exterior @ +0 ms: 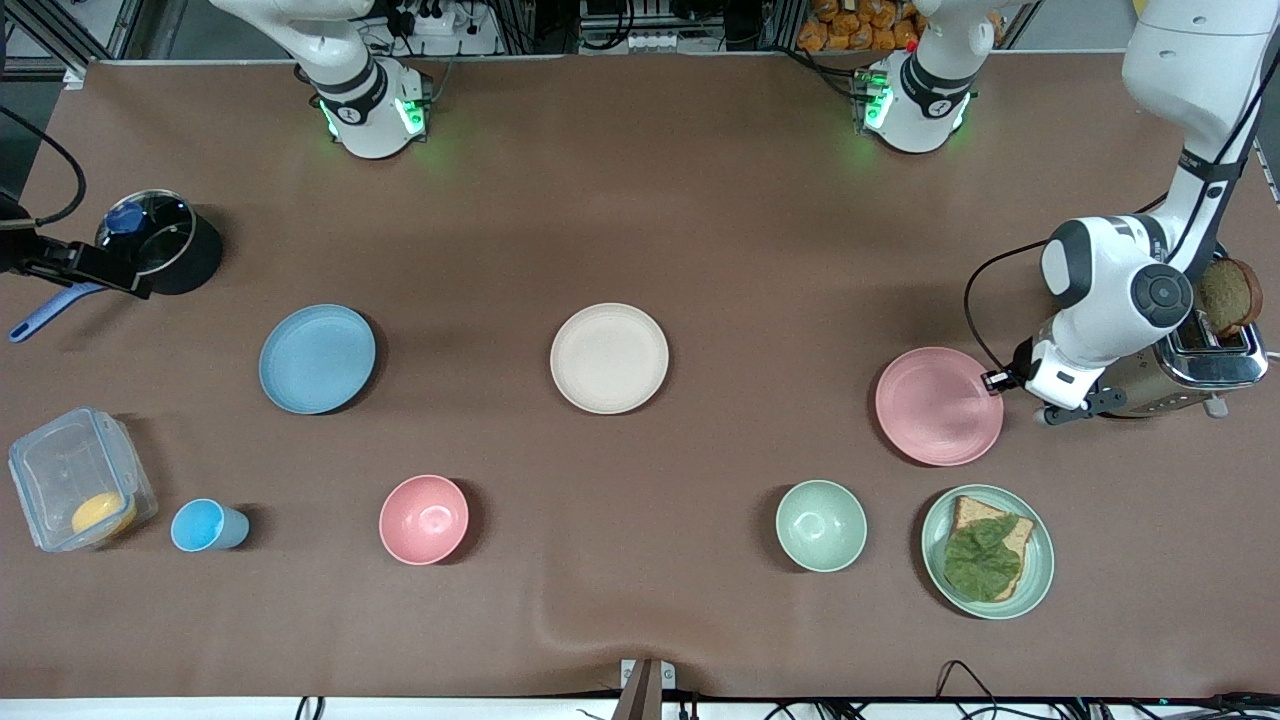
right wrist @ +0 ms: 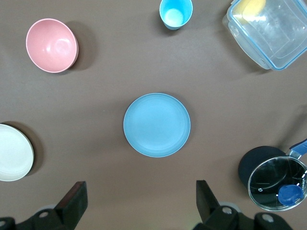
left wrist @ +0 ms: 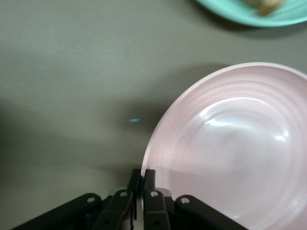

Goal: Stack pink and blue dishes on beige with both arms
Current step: 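Carry the pink plate over the beige plate while the right gripper reaches the blue plate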

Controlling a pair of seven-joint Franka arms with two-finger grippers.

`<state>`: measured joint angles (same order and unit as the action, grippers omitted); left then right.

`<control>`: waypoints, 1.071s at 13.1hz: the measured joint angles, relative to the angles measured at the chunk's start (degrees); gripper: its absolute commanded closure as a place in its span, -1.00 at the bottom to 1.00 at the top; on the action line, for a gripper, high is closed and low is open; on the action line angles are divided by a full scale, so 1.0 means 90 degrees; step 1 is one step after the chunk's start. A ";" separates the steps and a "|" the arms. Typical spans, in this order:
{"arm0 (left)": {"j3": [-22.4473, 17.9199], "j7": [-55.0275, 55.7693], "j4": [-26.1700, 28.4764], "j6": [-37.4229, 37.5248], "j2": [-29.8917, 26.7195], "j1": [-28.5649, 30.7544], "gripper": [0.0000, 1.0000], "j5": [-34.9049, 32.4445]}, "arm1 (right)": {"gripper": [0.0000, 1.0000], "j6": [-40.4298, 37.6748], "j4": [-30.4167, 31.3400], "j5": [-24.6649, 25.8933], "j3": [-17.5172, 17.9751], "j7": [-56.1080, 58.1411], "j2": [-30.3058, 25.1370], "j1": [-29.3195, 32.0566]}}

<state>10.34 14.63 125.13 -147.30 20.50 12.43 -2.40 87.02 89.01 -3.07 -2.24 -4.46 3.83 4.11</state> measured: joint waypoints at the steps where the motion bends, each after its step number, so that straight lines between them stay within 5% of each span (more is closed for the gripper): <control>1: 0.0196 0.0190 -0.0091 0.0181 -0.0116 -0.0004 1.00 0.0006 | -1.00 -0.0001 0.0001 0.0000 0.0000 0.0007 0.0002 0.0000; 7: 0.1536 0.1729 -0.1500 0.2303 -0.0559 -0.0033 1.00 0.0014 | -1.00 0.0004 0.0042 0.0000 -0.0028 0.0015 0.0374 0.0116; 11: 0.2478 0.2705 -0.1637 0.2460 -0.0380 -0.0278 1.00 0.0018 | -1.00 0.0314 0.0138 0.0000 -0.0039 0.0481 0.0962 0.0382; 14: 0.2569 0.3495 -0.1643 0.2103 -0.0077 -0.1044 1.00 0.0019 | -1.00 0.1203 0.0745 0.0000 -0.0041 0.1180 0.1256 0.0555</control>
<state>33.46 46.08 110.34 -128.37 19.81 3.04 -2.23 97.84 95.72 -3.07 -2.61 6.16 15.13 9.10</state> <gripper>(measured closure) 0.952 0.000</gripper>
